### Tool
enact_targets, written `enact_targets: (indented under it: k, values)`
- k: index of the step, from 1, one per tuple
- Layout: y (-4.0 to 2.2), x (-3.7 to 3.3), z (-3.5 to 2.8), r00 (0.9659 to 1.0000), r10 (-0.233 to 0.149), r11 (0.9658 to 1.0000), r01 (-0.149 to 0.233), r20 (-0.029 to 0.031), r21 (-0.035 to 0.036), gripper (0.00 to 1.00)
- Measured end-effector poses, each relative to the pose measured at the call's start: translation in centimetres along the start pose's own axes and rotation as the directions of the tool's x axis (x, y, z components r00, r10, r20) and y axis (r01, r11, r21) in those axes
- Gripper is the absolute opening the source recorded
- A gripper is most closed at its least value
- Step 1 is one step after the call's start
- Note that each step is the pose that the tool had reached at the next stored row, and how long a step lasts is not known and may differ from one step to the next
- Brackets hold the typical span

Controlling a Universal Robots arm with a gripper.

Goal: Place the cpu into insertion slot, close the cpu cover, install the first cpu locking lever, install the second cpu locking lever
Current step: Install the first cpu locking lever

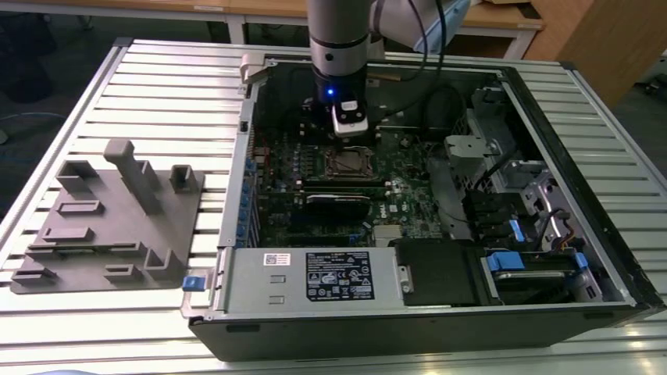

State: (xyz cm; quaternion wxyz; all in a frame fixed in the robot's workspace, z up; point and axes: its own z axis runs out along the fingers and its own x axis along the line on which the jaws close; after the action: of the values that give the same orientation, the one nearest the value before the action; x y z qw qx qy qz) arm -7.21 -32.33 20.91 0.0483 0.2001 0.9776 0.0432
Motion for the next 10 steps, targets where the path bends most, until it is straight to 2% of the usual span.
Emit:
enact_targets:
  k: [7, 10]
  values:
    - [-1.08, -0.32, -0.09, 1.0, -0.003, 1.0, 0.003, -0.0003, -0.0002, 0.11]
    - [-1.33, -0.42, -0.11, 1.0, -0.004, 1.0, 0.004, -0.0005, -0.0001, 0.11]
